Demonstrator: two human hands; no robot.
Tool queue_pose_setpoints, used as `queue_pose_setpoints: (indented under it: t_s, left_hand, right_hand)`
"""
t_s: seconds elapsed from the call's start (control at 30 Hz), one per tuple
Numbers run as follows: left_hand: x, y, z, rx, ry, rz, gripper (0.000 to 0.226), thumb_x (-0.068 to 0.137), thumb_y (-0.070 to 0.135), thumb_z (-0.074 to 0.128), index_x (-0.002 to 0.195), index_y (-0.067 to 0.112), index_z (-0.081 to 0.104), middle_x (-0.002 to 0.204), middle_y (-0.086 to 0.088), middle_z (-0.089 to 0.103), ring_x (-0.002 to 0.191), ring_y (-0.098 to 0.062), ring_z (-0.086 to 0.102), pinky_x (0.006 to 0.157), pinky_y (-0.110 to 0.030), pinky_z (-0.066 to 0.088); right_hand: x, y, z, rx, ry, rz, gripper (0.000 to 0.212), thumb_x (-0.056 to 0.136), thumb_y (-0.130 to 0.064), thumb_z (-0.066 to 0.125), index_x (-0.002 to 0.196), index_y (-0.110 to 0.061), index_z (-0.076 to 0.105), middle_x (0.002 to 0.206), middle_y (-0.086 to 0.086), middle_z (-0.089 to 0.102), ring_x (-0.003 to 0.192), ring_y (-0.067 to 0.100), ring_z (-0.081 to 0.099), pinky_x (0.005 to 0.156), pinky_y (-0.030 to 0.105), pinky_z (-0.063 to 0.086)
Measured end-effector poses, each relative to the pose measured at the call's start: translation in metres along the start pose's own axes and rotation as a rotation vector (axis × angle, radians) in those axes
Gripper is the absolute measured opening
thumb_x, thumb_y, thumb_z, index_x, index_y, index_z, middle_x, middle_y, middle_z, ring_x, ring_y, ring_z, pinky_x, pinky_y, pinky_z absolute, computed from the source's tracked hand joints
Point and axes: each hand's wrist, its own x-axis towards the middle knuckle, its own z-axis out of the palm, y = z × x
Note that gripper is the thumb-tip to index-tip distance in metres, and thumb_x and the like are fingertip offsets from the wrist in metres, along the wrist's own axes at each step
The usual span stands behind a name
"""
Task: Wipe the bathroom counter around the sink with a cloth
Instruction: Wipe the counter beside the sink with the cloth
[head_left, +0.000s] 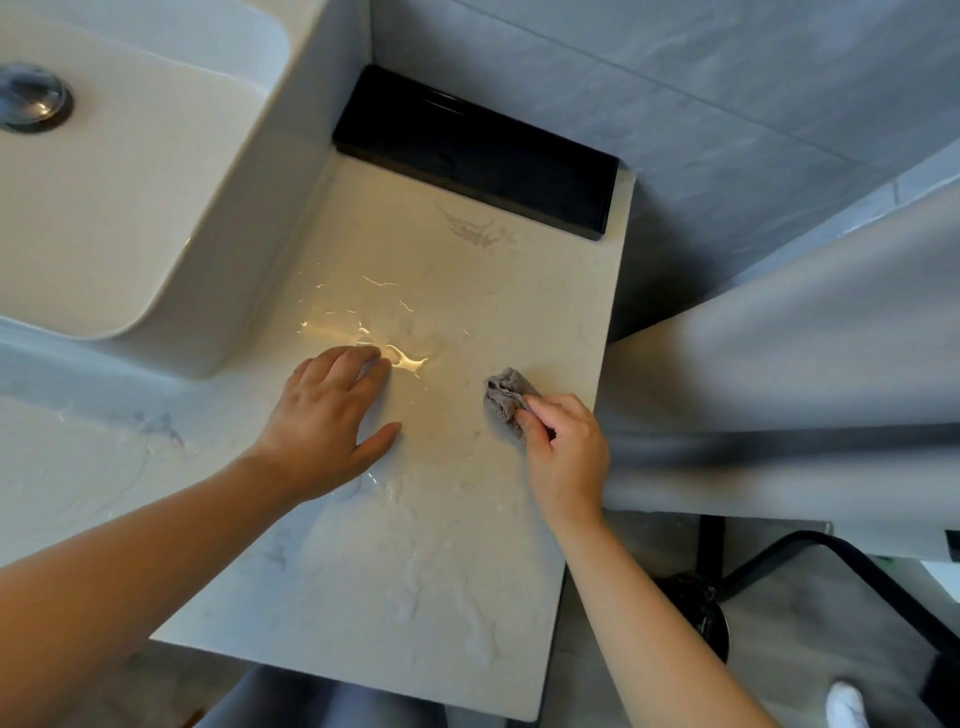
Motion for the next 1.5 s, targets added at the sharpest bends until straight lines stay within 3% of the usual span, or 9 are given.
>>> queue_pose_setpoints:
  t_s: [0.1,0.2,0.3,0.4,0.87,1.07,1.17,1.27,1.5]
  left_hand:
    - [-0.002,-0.005,-0.006,-0.033,-0.001,0.025,0.074,0.086,0.059,0.031,0.135,0.007,0.050,0.138,-0.012,0.050,0.127,-0.033,0.045,0.105,-0.045,0.037]
    - [-0.011,-0.012,-0.009,-0.040,0.015,0.024,0.071,0.088,0.057,0.031,0.134,0.008,0.051,0.136,-0.011,0.051,0.125,-0.031,0.048,0.103,-0.043,0.039]
    - [-0.024,-0.019,-0.007,-0.038,0.015,0.004,0.069,0.089,0.056,0.031,0.133,0.007,0.052,0.133,-0.011,0.054,0.122,-0.031,0.050,0.101,-0.043,0.042]
    - [-0.034,-0.026,-0.004,-0.027,0.003,-0.014,0.070,0.088,0.056,0.031,0.134,0.007,0.051,0.133,-0.011,0.053,0.123,-0.032,0.049,0.101,-0.045,0.043]
    - [-0.049,-0.042,-0.002,0.005,0.032,-0.045,0.071,0.087,0.056,0.035,0.136,0.005,0.047,0.135,-0.013,0.050,0.125,-0.034,0.044,0.104,-0.047,0.037]
    - [-0.051,-0.048,0.002,-0.009,0.022,-0.038,0.073,0.086,0.059,0.035,0.136,0.008,0.049,0.139,-0.011,0.047,0.128,-0.032,0.041,0.105,-0.046,0.035]
    - [-0.051,-0.049,0.002,-0.014,0.024,-0.036,0.073,0.086,0.061,0.034,0.136,0.009,0.049,0.139,-0.010,0.048,0.128,-0.032,0.042,0.106,-0.046,0.036]
    - [-0.051,-0.048,0.003,-0.019,0.028,-0.040,0.073,0.086,0.061,0.035,0.136,0.009,0.049,0.139,-0.010,0.048,0.128,-0.032,0.042,0.106,-0.047,0.035]
    - [-0.050,-0.046,0.005,-0.039,0.059,-0.053,0.071,0.086,0.059,0.037,0.135,0.009,0.051,0.137,-0.010,0.050,0.127,-0.031,0.043,0.105,-0.046,0.036]
  right_hand:
    - [0.027,-0.010,-0.015,0.112,0.013,0.060,0.010,0.086,-0.012,0.065,0.091,-0.009,0.073,0.082,-0.001,0.062,0.071,0.000,0.055,0.061,0.009,0.038]
    - [0.073,-0.017,-0.022,0.137,0.115,0.045,0.014,0.087,-0.015,0.063,0.094,-0.009,0.073,0.085,0.004,0.066,0.073,0.008,0.057,0.064,0.018,0.045]
    - [0.108,-0.014,-0.009,0.069,0.090,-0.005,0.019,0.088,-0.017,0.062,0.101,-0.009,0.073,0.088,0.005,0.066,0.078,0.008,0.057,0.066,0.016,0.045]
    - [0.121,-0.009,0.008,0.047,0.056,0.005,0.022,0.088,-0.017,0.063,0.107,-0.007,0.070,0.094,0.005,0.065,0.084,0.013,0.059,0.075,0.025,0.050]
    - [0.038,-0.022,0.045,-0.001,0.089,-0.141,0.021,0.085,-0.012,0.065,0.104,-0.005,0.071,0.092,0.007,0.064,0.085,0.021,0.059,0.074,0.024,0.045]
    - [-0.003,-0.032,0.045,0.058,-0.038,-0.143,0.018,0.084,-0.016,0.064,0.098,-0.008,0.073,0.087,0.001,0.063,0.080,0.020,0.060,0.068,0.029,0.049]
    - [0.003,-0.038,0.033,0.098,-0.095,-0.108,0.015,0.084,-0.009,0.067,0.096,-0.006,0.073,0.084,0.002,0.062,0.076,0.015,0.059,0.067,0.020,0.046]
    - [0.042,-0.047,0.021,0.097,0.022,-0.073,0.015,0.084,-0.009,0.066,0.097,-0.004,0.072,0.086,0.003,0.063,0.076,0.011,0.057,0.067,0.007,0.039]
    - [0.131,-0.045,0.052,-0.005,0.038,-0.090,0.020,0.088,-0.017,0.062,0.103,-0.007,0.072,0.091,0.006,0.064,0.083,0.017,0.060,0.064,0.007,0.034]
